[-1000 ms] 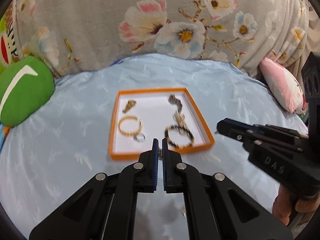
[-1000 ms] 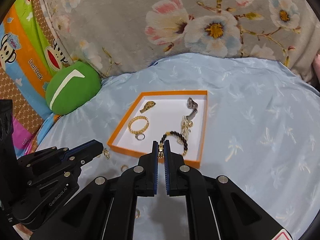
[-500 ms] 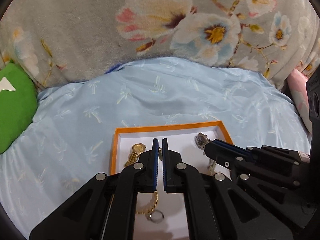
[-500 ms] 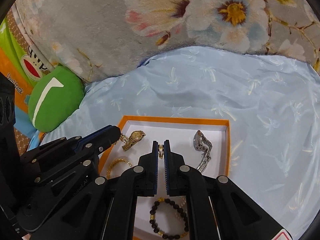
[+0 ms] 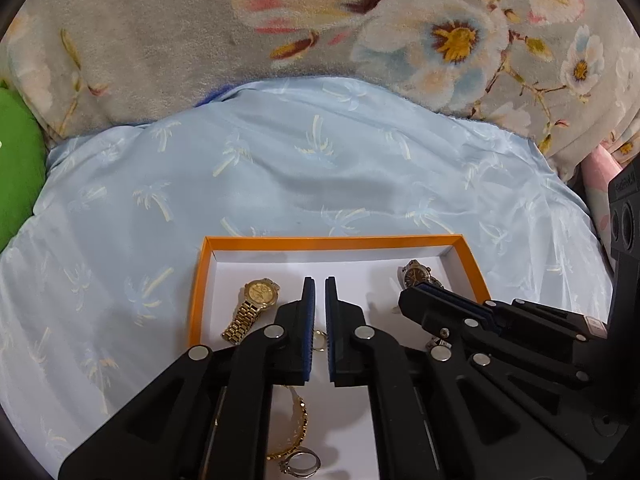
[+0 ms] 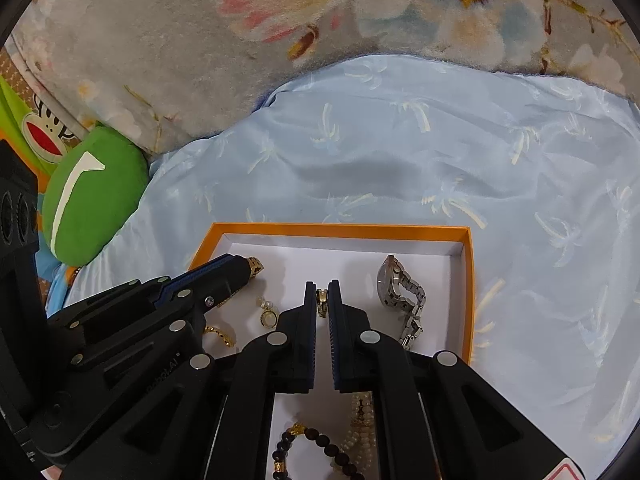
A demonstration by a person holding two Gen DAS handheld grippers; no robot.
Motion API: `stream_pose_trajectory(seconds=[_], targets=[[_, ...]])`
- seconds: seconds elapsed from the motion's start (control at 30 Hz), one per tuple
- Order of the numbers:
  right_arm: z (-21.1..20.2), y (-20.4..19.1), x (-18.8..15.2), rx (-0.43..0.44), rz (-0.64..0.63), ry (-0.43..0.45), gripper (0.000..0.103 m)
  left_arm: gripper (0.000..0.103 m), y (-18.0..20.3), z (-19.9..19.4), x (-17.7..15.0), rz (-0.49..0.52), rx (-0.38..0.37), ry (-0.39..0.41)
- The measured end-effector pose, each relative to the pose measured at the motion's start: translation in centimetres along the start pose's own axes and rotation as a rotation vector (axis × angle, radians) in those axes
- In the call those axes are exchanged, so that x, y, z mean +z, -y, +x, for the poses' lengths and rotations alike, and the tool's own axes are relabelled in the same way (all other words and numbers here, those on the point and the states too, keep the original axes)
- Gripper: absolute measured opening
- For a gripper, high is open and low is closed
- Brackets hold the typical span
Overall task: Organize jewelry
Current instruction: 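Carry both gold earrings into the orange box and open both tools, then move the right tool to the gold hoop earring and grasp it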
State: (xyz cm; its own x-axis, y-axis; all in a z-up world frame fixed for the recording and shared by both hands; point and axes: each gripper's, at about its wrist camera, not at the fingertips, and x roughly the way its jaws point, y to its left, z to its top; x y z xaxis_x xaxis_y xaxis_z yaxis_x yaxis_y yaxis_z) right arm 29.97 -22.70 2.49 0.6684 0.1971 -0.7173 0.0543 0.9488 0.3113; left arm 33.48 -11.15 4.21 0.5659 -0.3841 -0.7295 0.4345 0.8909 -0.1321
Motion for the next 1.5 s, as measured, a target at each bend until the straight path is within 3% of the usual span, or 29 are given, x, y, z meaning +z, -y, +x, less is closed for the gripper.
stream_pose_trajectory(seconds=[0.13,0.33,0.47,0.67,0.83,1.0,1.37,1.5], targets=[[-0.9,0.0,0.0,0.003,0.003,0.025,0.008,0.019,-0.1,-0.4,-0.2,-0.008,0.013,0.016],[-5.3,-0.7,-1.6,-0.027,-0.032,0.099,0.008,0.02,-0.6,-3.9,-1.2,-0.002,0.045,0.07],[-9.9,-2.0,-5.2,-0.073,-0.104,0.154,0.008,0.02,-1.2,-7.8,-3.7,0.011,0.074,0.098],[-13.8,-3.7,-13.0,-0.072,-0.174,0.114,0.01,0.021,-2.6,-12.0,-9.4,-0.021,0.08,0.069],[-13.9,-5.6,-18.7,-0.036,-0.198,0.048,0.022,0.025,-2.6,-13.2,-14.7,-0.019,0.125,0.024],[-12.7,-6.9,-21.7,-0.01,-0.205,-0.012,0.022,0.029,-3.1,-13.5,-18.5,-0.065,0.113,-0.007],[-11.6,-7.9,-23.0,-0.033,-0.232,-0.042,0.022,0.03,-3.2,-13.7,-20.1,-0.093,0.121,-0.007],[-11.7,-7.9,-23.0,-0.033,-0.234,-0.04,0.022,0.035,-2.9,-13.7,-20.1,-0.078,0.124,-0.003]])
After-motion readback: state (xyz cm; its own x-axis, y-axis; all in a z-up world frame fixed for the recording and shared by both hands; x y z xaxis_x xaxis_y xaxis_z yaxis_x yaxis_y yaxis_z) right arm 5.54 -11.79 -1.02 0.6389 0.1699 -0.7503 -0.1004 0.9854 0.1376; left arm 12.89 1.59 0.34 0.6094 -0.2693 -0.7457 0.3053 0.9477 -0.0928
